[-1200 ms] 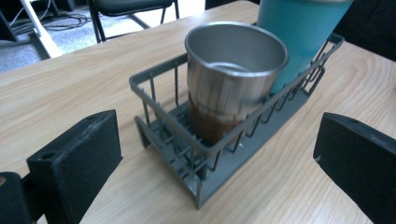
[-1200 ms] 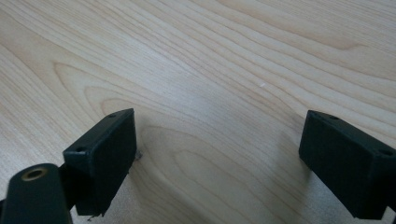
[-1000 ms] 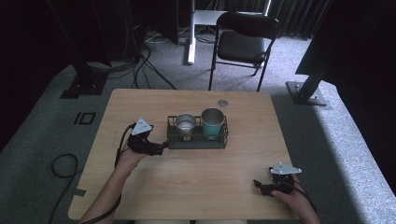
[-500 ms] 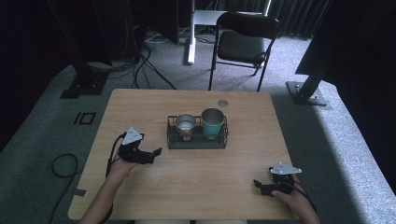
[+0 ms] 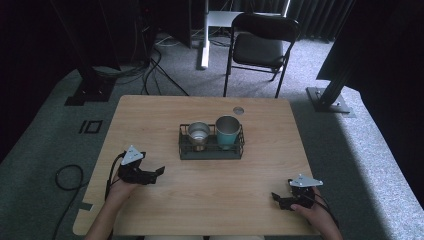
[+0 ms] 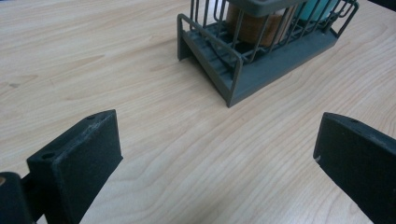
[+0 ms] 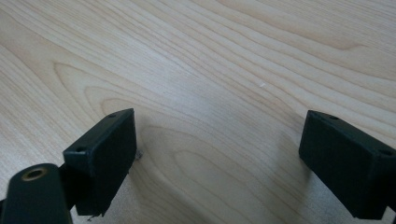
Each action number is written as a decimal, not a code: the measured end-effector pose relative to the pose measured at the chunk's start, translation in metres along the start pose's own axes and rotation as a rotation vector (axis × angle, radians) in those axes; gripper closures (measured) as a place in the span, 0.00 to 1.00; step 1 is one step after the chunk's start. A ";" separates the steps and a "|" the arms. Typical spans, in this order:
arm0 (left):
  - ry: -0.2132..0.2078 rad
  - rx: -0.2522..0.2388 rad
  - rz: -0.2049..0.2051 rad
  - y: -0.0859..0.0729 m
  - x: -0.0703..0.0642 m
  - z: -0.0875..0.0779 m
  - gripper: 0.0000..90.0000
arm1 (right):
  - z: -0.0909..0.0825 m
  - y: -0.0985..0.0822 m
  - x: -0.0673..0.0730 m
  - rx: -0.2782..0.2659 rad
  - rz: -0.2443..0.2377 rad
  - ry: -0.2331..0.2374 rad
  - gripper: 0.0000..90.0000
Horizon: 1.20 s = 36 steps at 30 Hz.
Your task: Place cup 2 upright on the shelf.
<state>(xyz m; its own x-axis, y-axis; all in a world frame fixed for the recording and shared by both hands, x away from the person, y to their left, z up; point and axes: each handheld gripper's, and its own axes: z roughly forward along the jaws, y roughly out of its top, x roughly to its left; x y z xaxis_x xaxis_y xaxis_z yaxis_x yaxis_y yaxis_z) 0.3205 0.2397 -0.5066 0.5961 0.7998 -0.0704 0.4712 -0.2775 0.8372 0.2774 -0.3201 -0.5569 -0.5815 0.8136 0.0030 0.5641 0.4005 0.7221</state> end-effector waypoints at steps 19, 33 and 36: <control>0.052 0.024 -0.034 -0.032 0.002 -0.014 0.02 | 0.000 0.000 0.000 -0.002 -0.001 0.000 0.12; 0.150 0.029 -0.101 -0.049 0.014 -0.031 0.02 | 0.000 0.000 0.000 -0.002 -0.002 0.000 0.12; 0.184 0.047 -0.093 -0.051 0.017 -0.032 0.02 | 0.000 0.000 0.000 -0.002 -0.001 0.000 0.12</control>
<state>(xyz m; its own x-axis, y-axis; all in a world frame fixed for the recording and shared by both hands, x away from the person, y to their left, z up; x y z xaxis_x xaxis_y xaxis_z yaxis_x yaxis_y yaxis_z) 0.2852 0.2844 -0.5333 0.4213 0.9059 -0.0424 0.5511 -0.2186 0.8053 0.2775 -0.3201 -0.5570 -0.5819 0.8133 0.0020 0.5623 0.4005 0.7234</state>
